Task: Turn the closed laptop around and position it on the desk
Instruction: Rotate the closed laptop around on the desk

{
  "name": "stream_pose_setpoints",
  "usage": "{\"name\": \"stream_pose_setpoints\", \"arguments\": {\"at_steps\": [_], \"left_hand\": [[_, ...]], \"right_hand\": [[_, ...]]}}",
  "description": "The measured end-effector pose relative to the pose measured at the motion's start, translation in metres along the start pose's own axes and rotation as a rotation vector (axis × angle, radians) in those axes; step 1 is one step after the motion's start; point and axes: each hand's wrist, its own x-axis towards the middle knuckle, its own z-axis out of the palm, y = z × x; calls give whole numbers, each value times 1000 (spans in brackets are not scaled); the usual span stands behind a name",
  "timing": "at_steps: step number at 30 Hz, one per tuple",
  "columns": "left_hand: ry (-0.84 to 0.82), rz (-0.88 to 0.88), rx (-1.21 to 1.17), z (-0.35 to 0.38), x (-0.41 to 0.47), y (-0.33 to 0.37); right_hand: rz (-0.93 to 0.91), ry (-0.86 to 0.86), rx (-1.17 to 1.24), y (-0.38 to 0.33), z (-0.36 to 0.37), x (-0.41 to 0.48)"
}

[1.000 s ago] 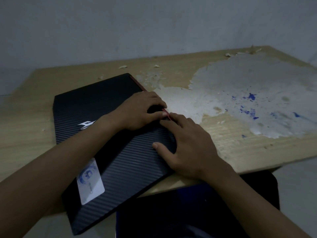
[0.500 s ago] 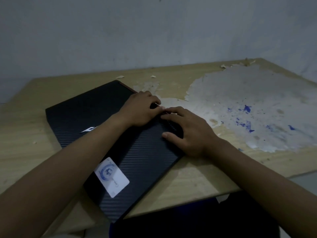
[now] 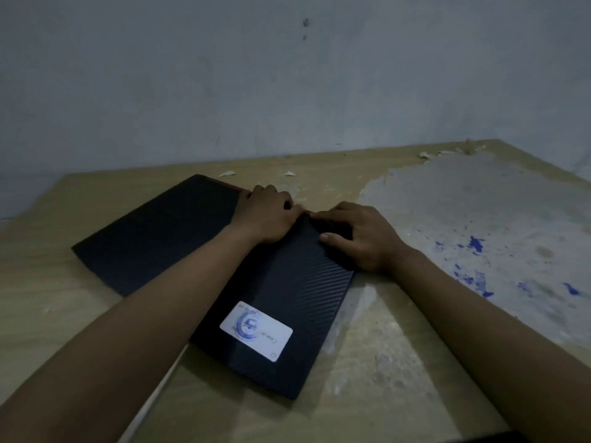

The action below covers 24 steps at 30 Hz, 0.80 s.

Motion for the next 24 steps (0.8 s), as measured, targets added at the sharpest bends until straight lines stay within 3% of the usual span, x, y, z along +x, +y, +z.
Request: {"name": "stream_pose_setpoints", "arguments": {"at_steps": [6,14,19,24], "left_hand": [[-10,-50,6,0,9,-3],[-157,125,-120,-11,-5,-36],[-150,14,-203,-23,-16,-93],[-113,-156,-207,-33,-20,-142]], "right_hand": [[36,60,33,12,1,13],[177,137,77,4,5,-5],[197,142,208,-1,6,-8],[154,130,111,-3,12,-1]]}}
